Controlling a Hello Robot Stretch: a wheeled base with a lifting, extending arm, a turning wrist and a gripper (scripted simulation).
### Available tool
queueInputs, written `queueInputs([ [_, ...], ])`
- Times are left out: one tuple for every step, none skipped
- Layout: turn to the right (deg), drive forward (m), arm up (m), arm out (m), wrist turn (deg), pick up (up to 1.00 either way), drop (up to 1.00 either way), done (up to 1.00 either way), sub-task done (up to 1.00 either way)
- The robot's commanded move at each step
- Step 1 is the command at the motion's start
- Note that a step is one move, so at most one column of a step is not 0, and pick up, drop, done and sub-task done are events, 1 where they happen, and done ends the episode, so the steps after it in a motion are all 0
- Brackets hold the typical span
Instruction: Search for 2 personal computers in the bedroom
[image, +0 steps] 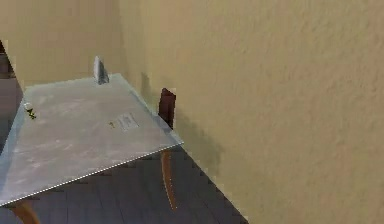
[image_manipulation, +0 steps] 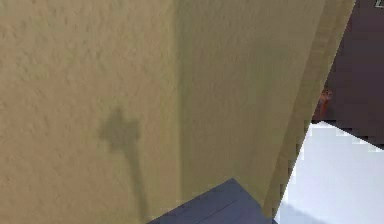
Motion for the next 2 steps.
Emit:
queueInputs([
  [0.0, 0.1, 0.0, 0.0, 0.0, 0.0, 0.0, 0.0, 0.0],
  [-45.0, 0.0, 0.0, 0.0, 0.0, 0.0, 0.0, 0.0, 0.0],
])
